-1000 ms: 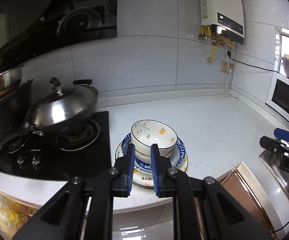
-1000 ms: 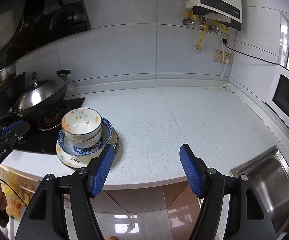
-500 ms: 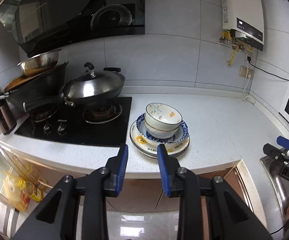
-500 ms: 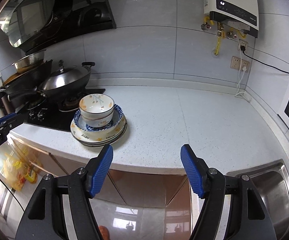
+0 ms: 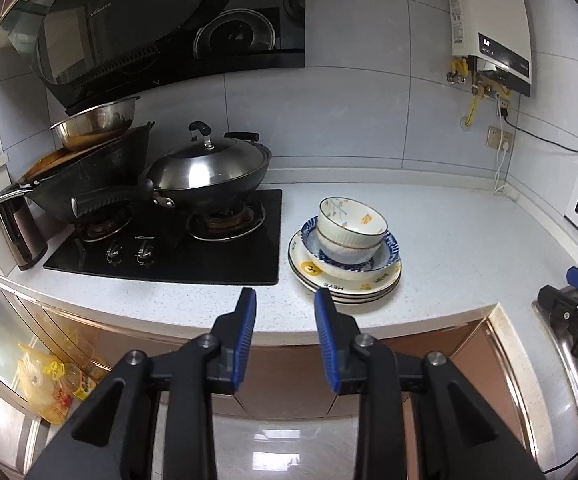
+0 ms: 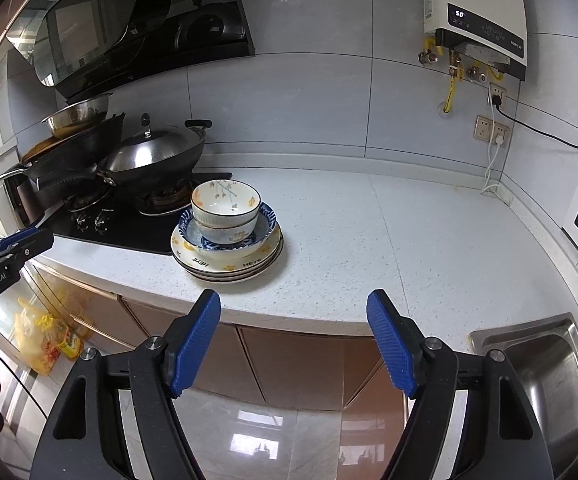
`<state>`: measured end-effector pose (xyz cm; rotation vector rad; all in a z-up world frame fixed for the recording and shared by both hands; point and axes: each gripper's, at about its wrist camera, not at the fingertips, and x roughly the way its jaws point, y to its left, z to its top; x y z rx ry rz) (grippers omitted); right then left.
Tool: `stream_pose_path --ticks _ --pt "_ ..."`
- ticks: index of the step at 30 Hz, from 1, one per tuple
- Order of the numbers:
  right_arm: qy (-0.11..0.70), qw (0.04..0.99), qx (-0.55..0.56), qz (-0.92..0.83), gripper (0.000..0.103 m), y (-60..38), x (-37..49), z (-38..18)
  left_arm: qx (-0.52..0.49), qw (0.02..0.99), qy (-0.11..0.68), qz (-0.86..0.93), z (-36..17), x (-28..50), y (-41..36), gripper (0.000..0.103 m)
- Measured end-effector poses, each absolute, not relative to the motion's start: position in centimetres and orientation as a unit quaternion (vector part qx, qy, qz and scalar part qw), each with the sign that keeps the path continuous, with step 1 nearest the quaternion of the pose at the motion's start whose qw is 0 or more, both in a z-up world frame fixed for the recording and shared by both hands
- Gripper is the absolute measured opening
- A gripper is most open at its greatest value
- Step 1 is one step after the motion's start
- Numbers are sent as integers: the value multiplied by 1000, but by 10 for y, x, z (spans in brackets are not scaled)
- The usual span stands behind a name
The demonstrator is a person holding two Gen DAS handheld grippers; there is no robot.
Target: Organize plates and bowls
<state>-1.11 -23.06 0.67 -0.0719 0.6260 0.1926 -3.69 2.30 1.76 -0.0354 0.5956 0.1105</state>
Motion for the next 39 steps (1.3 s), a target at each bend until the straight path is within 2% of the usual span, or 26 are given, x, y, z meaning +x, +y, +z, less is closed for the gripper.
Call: stream_pose_path --ticks 8,10,16,17,18,20,24,32,39 --pt "318 946 -37 56 73 -226 -21 9 6 958 280 63 16 -41 44 29" --pt "316 947 -35 42 79 -226 -25 10 11 958 276 74 13 -41 50 29" --pt "318 947 -37 6 86 -223 -37 9 -9 954 297 31 0 -32 70 29" --pt "318 947 -38 3 87 -222 -39 9 -21 953 301 15 -1 -32 73 35" --pt "319 947 -38 1 87 -222 -41 9 -31 952 305 5 -1 -33 75 53" --pt "320 947 -38 1 89 -220 -44 8 -34 953 302 0 1 -37 74 67" --pt "312 949 -48 15 91 -217 -53 11 -32 958 283 18 11 -51 68 70" --pt "282 955 -52 69 101 -229 -66 18 -15 962 268 42 31 -96 44 71" --pt "274 955 -41 106 101 -230 -72 14 -16 959 276 63 34 -129 45 71"
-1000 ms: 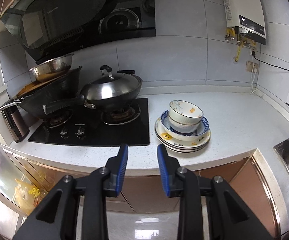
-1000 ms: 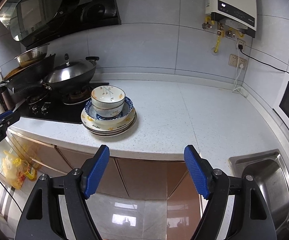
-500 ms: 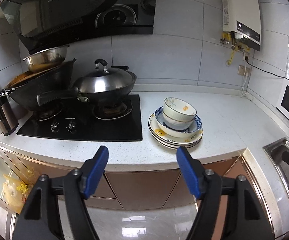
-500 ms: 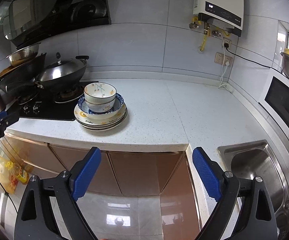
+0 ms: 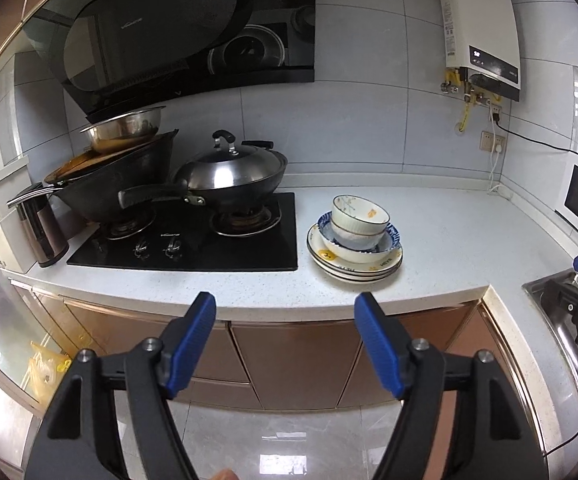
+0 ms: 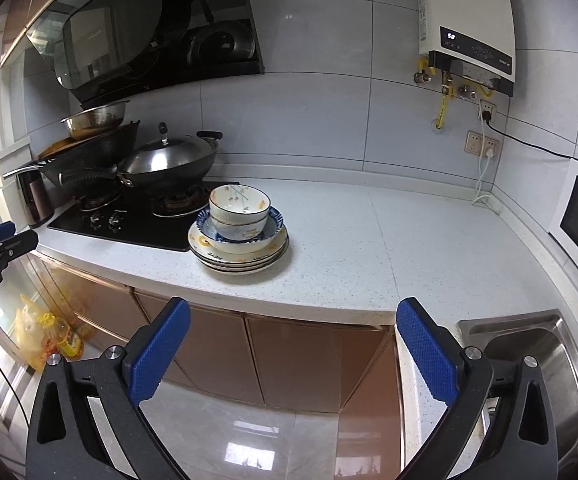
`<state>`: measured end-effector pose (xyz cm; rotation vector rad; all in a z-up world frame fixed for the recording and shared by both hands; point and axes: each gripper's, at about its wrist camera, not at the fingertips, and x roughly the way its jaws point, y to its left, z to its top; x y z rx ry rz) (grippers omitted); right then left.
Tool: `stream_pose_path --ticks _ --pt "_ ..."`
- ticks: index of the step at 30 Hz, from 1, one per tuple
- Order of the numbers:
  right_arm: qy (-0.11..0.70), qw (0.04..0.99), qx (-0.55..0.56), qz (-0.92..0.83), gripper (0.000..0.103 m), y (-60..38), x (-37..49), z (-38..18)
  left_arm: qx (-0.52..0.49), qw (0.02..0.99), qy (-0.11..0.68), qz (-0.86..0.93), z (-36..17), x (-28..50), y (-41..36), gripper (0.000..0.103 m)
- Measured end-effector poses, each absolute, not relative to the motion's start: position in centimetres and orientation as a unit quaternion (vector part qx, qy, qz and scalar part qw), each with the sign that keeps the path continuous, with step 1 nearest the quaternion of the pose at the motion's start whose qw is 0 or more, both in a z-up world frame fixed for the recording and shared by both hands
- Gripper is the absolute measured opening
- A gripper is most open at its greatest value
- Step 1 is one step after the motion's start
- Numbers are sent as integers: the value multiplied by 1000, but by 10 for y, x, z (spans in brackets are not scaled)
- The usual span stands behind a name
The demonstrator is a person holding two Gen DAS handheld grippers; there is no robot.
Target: Organize plates and bowls
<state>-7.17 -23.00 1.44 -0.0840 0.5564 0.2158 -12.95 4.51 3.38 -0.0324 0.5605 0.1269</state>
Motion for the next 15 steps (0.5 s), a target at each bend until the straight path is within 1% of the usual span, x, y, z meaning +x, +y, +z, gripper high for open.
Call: stream_pose_path --ticks 9,15 --pt "293 948 -61 107 101 -219 -82 -11 -24 957 288 12 -1 -141 55 71" --pt "296 949 -57 95 101 -203 -77 -13 -15 960 278 -12 -3 -137 66 71"
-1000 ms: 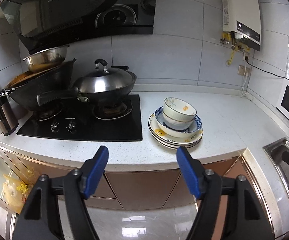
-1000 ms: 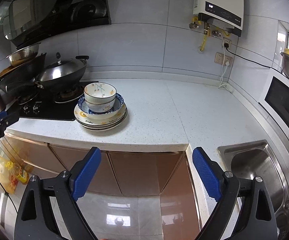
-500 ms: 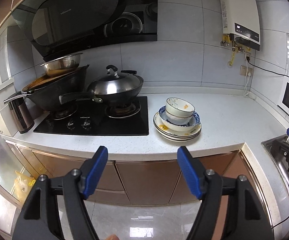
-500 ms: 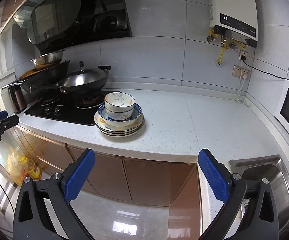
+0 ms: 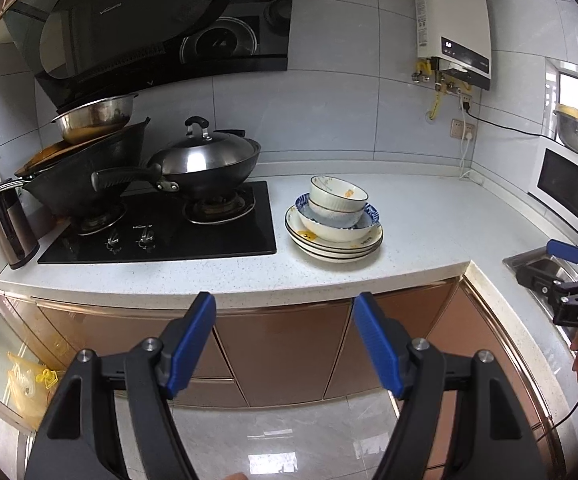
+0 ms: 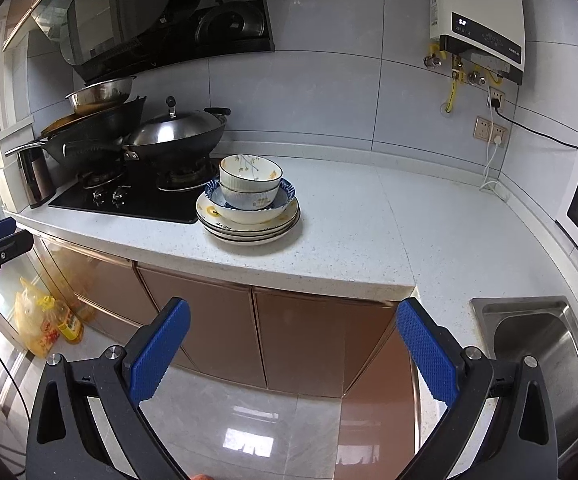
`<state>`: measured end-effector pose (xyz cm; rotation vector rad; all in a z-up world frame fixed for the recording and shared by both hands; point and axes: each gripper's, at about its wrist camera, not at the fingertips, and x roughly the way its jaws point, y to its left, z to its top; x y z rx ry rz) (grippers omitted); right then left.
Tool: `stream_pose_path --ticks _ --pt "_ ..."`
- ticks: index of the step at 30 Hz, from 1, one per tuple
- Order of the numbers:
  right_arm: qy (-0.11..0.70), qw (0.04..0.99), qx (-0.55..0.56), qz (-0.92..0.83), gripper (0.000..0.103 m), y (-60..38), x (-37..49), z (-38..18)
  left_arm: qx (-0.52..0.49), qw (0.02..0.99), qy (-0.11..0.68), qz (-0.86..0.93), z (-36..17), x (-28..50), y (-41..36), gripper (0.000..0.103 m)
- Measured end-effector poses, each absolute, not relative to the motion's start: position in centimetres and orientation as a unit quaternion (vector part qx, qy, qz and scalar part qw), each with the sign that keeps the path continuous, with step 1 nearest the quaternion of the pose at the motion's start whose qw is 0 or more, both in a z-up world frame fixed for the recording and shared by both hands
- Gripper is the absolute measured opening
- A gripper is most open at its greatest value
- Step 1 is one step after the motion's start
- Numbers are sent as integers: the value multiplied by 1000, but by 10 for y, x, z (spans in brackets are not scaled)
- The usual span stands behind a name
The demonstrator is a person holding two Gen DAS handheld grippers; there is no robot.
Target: Organize plates and bowls
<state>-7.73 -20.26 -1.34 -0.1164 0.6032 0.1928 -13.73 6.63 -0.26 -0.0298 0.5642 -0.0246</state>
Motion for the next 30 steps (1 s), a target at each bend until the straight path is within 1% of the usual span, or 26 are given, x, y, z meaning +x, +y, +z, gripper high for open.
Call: stream_pose_path --ticks 13,17,23,30 --pt "292 952 -61 70 101 -163 -71 0 -10 961 275 -1 5 -126 111 71" --pt "291 952 -59 71 101 -168 -73 4 -18 962 272 15 11 -128 113 71" --pt "325 942 -44 72 101 -189 -65 1 -38 959 279 32 18 -131 109 71" --pt "337 939 -34 61 101 -213 -61 -1 -43 958 282 32 20 -129 99 71"
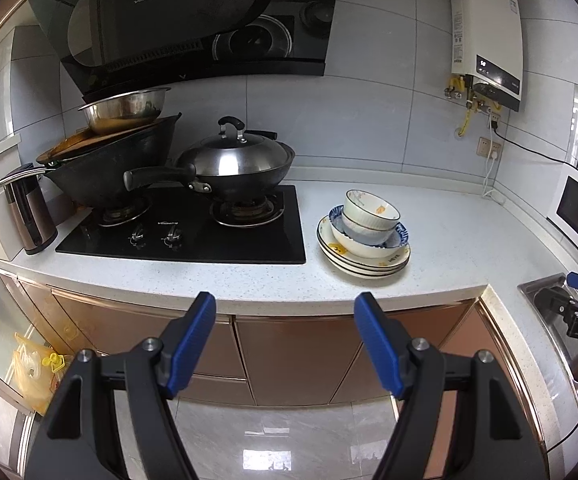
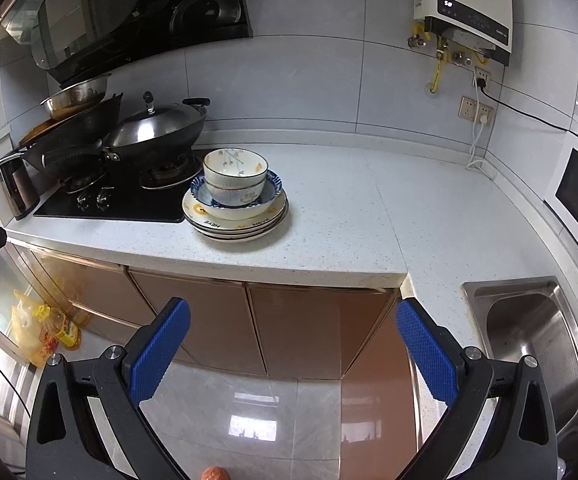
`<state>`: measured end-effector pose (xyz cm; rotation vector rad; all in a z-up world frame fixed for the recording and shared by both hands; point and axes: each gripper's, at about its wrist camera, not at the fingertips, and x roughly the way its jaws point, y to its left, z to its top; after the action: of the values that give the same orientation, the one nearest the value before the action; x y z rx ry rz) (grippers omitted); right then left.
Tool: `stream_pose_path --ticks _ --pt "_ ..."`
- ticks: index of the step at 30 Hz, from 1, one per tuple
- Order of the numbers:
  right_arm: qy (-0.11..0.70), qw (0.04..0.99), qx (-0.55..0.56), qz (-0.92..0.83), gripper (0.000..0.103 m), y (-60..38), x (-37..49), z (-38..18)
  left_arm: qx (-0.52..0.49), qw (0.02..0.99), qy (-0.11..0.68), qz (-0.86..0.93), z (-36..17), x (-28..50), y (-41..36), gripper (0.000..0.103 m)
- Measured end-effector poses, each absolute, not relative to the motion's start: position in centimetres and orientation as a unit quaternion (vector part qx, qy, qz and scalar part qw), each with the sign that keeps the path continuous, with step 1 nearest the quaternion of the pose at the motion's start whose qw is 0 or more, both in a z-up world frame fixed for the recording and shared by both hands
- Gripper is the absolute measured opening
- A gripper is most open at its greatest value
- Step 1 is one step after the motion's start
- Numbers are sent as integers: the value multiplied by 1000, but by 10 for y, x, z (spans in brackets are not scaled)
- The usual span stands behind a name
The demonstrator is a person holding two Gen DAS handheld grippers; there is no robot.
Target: Organize plates and bowls
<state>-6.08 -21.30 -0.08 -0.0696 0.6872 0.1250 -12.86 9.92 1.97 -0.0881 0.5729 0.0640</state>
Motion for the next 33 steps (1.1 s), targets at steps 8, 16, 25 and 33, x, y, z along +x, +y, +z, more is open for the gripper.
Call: stream_pose_path --ticks 8,16,25,33 --pt "270 960 -8 76 101 -224 -70 20 -38 963 266 32 30 -126 90 71" --pt "251 964 -1 85 101 -222 -68 28 -43 966 254 35 39 -127 93 71" --pt "246 966 -3 85 101 -220 -71 30 -44 967 250 38 44 -129 96 71" --pt "244 965 -17 91 101 -212 -73 30 -47 966 249 49 42 -133 100 71"
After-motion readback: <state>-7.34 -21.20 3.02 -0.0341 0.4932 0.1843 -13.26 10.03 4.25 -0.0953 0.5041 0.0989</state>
